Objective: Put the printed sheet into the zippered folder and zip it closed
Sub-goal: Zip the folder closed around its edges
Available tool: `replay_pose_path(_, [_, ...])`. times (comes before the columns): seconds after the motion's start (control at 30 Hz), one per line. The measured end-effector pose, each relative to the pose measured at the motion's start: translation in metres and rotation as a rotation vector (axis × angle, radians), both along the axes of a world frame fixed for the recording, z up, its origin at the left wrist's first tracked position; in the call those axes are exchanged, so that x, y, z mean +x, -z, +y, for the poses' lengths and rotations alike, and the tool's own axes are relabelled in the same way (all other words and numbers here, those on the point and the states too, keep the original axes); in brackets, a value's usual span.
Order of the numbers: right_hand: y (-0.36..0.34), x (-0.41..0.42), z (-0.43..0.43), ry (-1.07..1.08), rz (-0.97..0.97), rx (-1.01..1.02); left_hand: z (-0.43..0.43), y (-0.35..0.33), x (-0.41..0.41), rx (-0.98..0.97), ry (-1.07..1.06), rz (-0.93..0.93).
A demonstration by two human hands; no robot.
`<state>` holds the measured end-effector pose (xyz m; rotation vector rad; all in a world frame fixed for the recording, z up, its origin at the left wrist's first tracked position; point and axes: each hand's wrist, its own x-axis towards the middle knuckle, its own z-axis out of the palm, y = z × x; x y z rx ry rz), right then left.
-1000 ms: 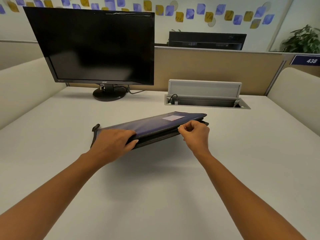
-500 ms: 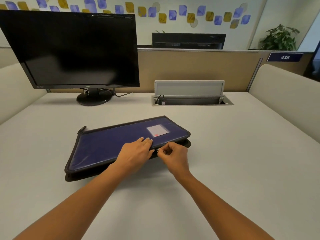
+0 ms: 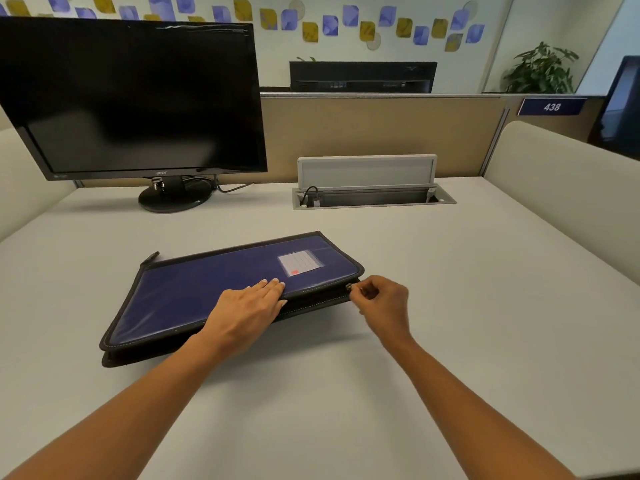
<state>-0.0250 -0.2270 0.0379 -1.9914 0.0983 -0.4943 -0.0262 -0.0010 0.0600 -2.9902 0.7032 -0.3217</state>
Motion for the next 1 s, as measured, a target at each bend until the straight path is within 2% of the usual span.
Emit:
replay_pose_path(0.17, [-0.001,0.002,-0.01,-0.005,0.017,-0.051,0.007,-0.001,-0.006,-0.034,0.038,-0.046])
replay_pose_path(0.3, [0.001,-0.001,-0.006,-0.004,0.066,0.006,0.008,-0.002,-0.011,-0.068,0.045,-0.057])
replay_pose_path(0.6, [0.012,-0.011,-0.004,-0.053,0.159,0.085,-0.001,0.004,-0.014,0.0,0.008,-0.035])
replay_pose_path(0.73, [0.012,-0.017,0.002,-0.077,0.16,0.098,-0.023,0.006,-0.009,-0.063,0.023,0.029])
replay_pose_path(1.0, [-0.001,-0.023,0.019,-0.148,0.099,0.116,-0.057,0.006,-0.002,-0.077,-0.035,0.031])
